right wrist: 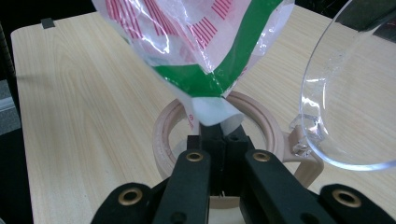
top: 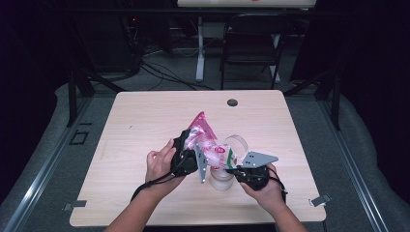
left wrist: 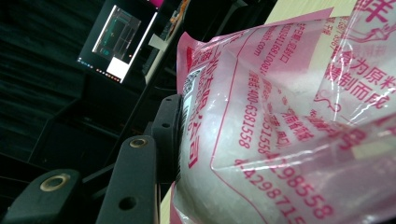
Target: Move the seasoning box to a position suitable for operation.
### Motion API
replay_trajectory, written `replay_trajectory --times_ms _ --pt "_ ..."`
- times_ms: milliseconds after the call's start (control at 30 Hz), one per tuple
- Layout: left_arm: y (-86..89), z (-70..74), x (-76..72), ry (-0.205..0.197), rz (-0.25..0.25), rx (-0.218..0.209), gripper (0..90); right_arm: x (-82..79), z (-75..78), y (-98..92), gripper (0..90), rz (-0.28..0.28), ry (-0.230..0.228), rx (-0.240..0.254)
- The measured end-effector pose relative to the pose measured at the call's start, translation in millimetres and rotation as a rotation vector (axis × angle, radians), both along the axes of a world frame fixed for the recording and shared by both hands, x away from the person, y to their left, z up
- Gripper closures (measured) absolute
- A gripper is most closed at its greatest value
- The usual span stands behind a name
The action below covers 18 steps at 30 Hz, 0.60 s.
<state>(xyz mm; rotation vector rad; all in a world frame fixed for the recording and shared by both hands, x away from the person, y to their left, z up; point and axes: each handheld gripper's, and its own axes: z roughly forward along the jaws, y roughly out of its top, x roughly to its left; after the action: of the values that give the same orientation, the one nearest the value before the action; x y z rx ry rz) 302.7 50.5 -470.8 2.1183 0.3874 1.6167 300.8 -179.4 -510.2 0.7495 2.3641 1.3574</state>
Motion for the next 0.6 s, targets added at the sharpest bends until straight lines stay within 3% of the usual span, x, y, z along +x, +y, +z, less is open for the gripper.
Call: replay_trajectory --times_ms 600 --pt "-1.6 2.6 -0.2 -0.006 -0.006 0.002 61.0 0.5 -0.6 0.1 90.0 0.000 0.000 0.005"
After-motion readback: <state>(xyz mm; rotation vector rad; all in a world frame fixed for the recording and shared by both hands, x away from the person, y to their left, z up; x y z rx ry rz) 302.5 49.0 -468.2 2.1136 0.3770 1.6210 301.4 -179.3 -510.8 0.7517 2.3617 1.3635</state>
